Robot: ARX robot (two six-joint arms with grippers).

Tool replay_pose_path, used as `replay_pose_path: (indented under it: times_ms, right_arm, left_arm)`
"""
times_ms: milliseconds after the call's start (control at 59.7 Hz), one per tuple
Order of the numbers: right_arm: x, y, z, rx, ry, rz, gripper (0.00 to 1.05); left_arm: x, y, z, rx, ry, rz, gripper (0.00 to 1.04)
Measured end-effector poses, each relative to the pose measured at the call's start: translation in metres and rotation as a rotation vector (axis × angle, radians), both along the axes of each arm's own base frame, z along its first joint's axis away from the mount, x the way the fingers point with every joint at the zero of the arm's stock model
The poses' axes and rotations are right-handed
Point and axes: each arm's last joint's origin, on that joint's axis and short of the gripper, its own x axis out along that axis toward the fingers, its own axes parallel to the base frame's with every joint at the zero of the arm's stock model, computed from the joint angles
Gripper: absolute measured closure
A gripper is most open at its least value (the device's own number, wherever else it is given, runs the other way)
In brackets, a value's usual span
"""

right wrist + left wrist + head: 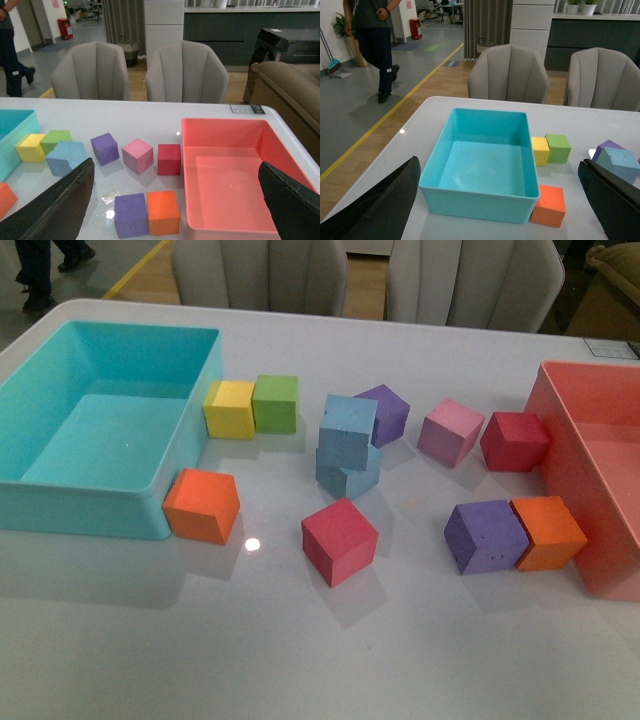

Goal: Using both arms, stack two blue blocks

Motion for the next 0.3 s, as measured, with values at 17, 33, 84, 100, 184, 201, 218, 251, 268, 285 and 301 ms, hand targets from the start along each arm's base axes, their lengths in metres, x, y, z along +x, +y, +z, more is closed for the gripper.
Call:
replay_pose_path:
  times_ms: [17, 33, 84, 100, 184, 201, 218, 251, 268, 285, 301]
  right_arm:
    - [0.0, 0.0, 0.0, 0.0, 0.0, 0.0, 0.09]
    - [0.0, 0.0, 0.0, 0.0, 0.0, 0.0, 0.09]
    - [0.0, 0.0, 0.0, 0.0, 0.0, 0.0, 0.09]
    - [0.0, 0.0, 0.0, 0.0, 0.0, 0.0, 0.09]
    - [0.0, 0.0, 0.0, 0.0, 0.0, 0.0, 0.09]
    - [0.0, 0.0, 0.0, 0.0, 0.0, 0.0, 0.09]
    - [0.0, 0.0, 0.0, 0.0, 0.0, 0.0, 0.09]
    - [0.0, 0.0, 0.0, 0.0, 0.0, 0.0, 0.09]
    - [0.0, 0.0, 0.0, 0.0, 0.0, 0.0, 0.09]
    - [0.0, 0.0, 0.0, 0.0, 0.0, 0.0, 0.09]
    - [0.0, 0.0, 0.0, 0.0, 0.0, 0.0, 0.09]
  left_arm:
    - [0.0, 0.0, 0.0, 0.0, 0.0, 0.0, 0.09]
    - [0.0, 0.0, 0.0, 0.0, 0.0, 0.0, 0.09]
    - [0.0, 0.0, 0.0, 0.0, 0.0, 0.0, 0.09]
    - [0.0, 0.0, 0.0, 0.0, 0.0, 0.0, 0.09]
    - [0.0, 0.0, 0.0, 0.0, 0.0, 0.0, 0.09]
    - [0.0, 0.0, 0.0, 0.0, 0.0, 0.0, 0.09]
    - [0.0, 0.0, 0.0, 0.0, 0.0, 0.0, 0.09]
    - [0.0, 0.0, 0.0, 0.0, 0.0, 0.0, 0.09]
    - [0.0, 0.0, 0.0, 0.0, 0.0, 0.0, 0.09]
    - [0.0, 0.0, 0.0, 0.0, 0.0, 0.0, 0.09]
    - [0.0, 0.0, 0.0, 0.0, 0.0, 0.0, 0.09]
